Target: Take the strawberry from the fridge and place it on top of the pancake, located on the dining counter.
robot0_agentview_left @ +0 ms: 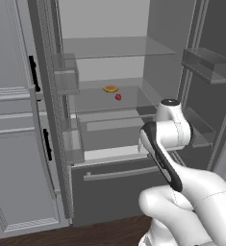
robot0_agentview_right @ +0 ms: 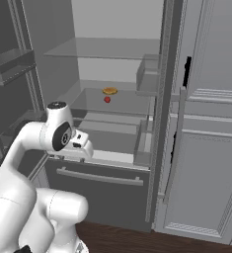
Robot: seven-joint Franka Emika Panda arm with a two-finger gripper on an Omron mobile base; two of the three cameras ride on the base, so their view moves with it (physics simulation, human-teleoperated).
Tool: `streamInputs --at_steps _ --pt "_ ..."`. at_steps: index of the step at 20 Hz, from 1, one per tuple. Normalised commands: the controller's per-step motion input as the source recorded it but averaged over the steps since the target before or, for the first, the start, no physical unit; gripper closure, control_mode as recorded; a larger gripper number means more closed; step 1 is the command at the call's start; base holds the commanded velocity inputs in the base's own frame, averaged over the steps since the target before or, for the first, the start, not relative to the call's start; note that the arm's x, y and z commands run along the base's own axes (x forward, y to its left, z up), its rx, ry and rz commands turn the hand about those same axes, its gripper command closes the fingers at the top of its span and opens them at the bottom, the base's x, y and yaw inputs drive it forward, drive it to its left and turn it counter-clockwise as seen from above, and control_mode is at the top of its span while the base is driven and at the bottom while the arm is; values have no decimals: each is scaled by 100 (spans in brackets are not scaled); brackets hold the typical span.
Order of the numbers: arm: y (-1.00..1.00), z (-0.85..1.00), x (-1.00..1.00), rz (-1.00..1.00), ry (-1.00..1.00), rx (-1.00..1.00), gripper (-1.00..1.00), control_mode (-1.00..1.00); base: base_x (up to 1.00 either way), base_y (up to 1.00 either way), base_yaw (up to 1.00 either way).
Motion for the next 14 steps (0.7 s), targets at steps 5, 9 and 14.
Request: streamInputs --at_steps 5,9,14 --pt "11 -34 -3 12 -8 7 -100 -100 0 0 0" --pt "0 -18 -5 -5 -18 3 -100 -100 0 0 0" --pt "0 -1 0 -2 -2 0 -100 -100 0 0 0"
